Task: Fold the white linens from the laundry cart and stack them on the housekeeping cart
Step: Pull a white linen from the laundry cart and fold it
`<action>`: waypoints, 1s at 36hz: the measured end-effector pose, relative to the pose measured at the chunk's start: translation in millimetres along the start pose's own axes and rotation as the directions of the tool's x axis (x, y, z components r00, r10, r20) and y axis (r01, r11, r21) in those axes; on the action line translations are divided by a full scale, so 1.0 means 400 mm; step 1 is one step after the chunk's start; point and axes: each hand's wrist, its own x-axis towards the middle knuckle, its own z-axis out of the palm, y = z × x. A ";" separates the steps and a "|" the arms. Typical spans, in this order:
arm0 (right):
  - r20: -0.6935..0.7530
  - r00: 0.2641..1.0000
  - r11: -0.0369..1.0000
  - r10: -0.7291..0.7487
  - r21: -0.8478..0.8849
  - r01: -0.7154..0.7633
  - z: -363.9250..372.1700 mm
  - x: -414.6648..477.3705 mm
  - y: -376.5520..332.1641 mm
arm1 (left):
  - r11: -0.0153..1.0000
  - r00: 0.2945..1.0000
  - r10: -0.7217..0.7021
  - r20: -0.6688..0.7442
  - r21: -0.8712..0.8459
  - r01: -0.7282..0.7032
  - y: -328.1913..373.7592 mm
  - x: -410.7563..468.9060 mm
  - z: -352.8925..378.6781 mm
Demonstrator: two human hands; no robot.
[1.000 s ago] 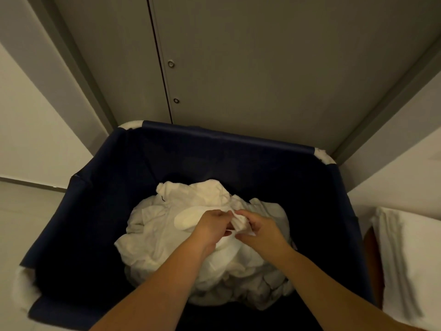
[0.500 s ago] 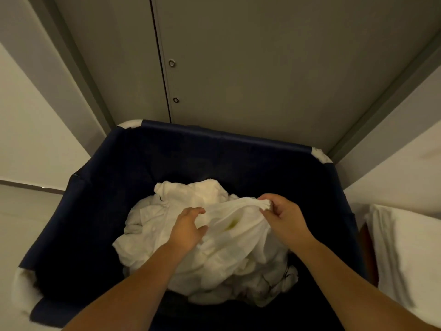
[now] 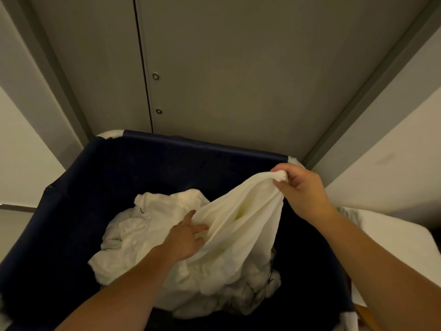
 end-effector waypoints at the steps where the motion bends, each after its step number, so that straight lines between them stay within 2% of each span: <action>1: -0.009 1.000 1.000 -0.004 0.002 0.004 -0.009 0.007 -0.005 | 0.999 1.000 0.004 0.009 0.033 -0.004 0.004 0.001 -0.005; 4: -0.041 0.999 1.000 -0.022 0.014 0.022 -0.040 0.029 -0.020 | 0.999 1.000 0.000 0.011 0.039 0.000 0.016 0.002 -0.017; 9: -0.078 0.996 0.999 -0.031 -0.019 0.030 -0.102 0.069 -0.038 | 0.977 0.984 0.172 0.049 0.123 -0.177 0.044 -0.026 -0.050; 13: -0.090 0.996 0.997 -0.021 -0.078 0.014 -0.160 0.096 -0.061 | 0.945 0.986 0.142 0.082 0.285 -0.160 0.058 -0.049 -0.107; 16: -0.105 0.994 0.992 -0.016 -0.129 0.003 -0.211 0.114 -0.075 | 0.946 0.988 0.152 0.027 0.287 -0.153 0.072 -0.068 -0.176; 21: -0.088 0.996 0.936 -0.011 -0.351 -0.021 -0.309 0.137 -0.092 | 0.928 0.942 0.248 -0.226 0.335 -0.164 0.114 -0.075 -0.394; 24: -0.097 0.995 0.884 -0.027 -0.467 -0.022 -0.371 0.155 -0.093 | 0.903 0.904 0.286 -0.319 0.406 -0.142 0.191 -0.104 -0.549; 26: -0.127 0.991 0.862 -0.045 -0.505 -0.025 -0.409 0.170 -0.099 | 0.878 0.865 0.319 -0.387 0.464 -0.117 0.267 -0.140 -0.644; 28: -0.170 0.983 0.860 -0.068 -0.510 -0.029 -0.446 0.191 -0.117 | 0.875 0.794 0.334 -0.509 0.479 -0.061 0.350 -0.174 -0.725; 31: -0.276 0.956 0.863 -0.099 -0.502 -0.056 -0.481 0.219 -0.150 | 0.907 0.667 0.304 -0.681 0.420 0.016 0.454 -0.211 -0.789; 33: -0.317 0.945 0.867 -0.085 -0.491 -0.086 -0.497 0.234 -0.159 | 0.915 0.665 0.245 -0.705 0.395 0.082 0.505 -0.231 -0.797; 34: -0.286 0.956 0.862 -0.070 -0.500 -0.086 -0.502 0.239 -0.160 | 0.926 0.666 0.199 -0.719 0.361 0.113 0.525 -0.244 -0.798; 36: -0.238 0.968 0.875 -0.076 -0.482 -0.050 -0.504 0.243 -0.165 | 0.971 0.601 0.110 -0.792 0.214 0.104 0.562 -0.267 -0.800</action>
